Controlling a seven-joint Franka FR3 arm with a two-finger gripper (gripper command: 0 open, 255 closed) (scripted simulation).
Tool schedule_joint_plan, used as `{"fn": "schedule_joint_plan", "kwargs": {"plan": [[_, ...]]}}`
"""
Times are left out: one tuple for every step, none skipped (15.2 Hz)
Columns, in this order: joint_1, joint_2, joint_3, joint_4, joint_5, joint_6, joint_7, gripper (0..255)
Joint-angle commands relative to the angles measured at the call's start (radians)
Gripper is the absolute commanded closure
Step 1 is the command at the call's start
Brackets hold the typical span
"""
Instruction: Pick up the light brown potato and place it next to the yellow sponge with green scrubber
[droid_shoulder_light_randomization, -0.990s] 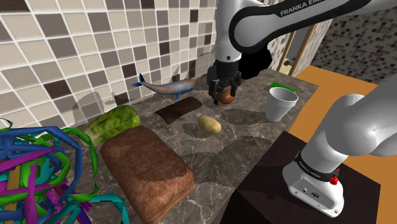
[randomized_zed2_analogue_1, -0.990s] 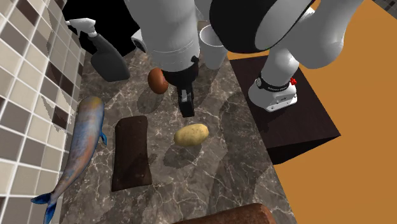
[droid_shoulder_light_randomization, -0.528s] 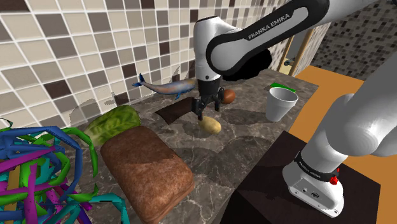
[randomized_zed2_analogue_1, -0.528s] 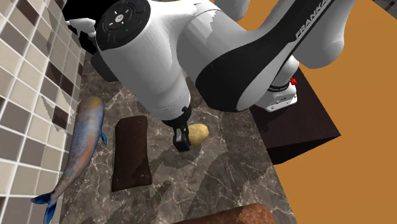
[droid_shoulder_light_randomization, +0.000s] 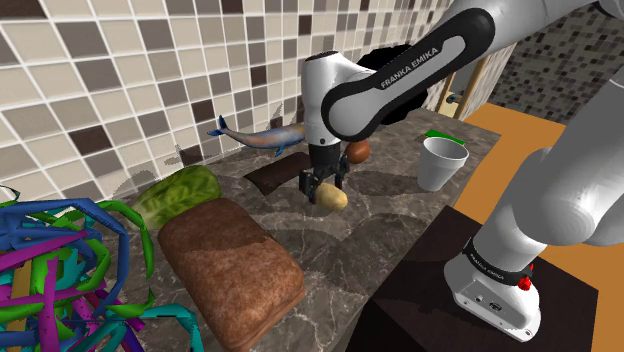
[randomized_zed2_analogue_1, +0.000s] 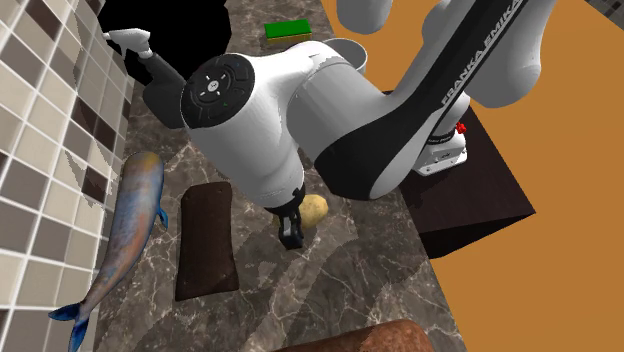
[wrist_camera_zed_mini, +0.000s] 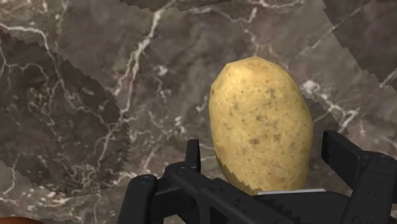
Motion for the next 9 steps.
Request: {"fn": "schedule_joint_plan", "kwargs": {"plan": [[-0.001, 0.006, 0.0, -0.003, -0.002, 0.01, 0.0, 0], [-0.001, 0.006, 0.0, -0.003, -0.002, 0.01, 0.0, 0], [-0.001, 0.006, 0.0, -0.003, -0.002, 0.01, 0.0, 0], [-0.001, 0.006, 0.0, -0.003, -0.002, 0.01, 0.0, 0], [-0.001, 0.006, 0.0, -0.003, -0.002, 0.01, 0.0, 0], [-0.001, 0.006, 0.0, -0.003, -0.002, 0.01, 0.0, 0], [-0.001, 0.006, 0.0, -0.003, -0.002, 0.009, 0.0, 0], [-0.001, 0.006, 0.0, -0.003, -0.002, 0.009, 0.0, 255], [-0.001, 0.006, 0.0, -0.003, -0.002, 0.009, 0.0, 255]]}}
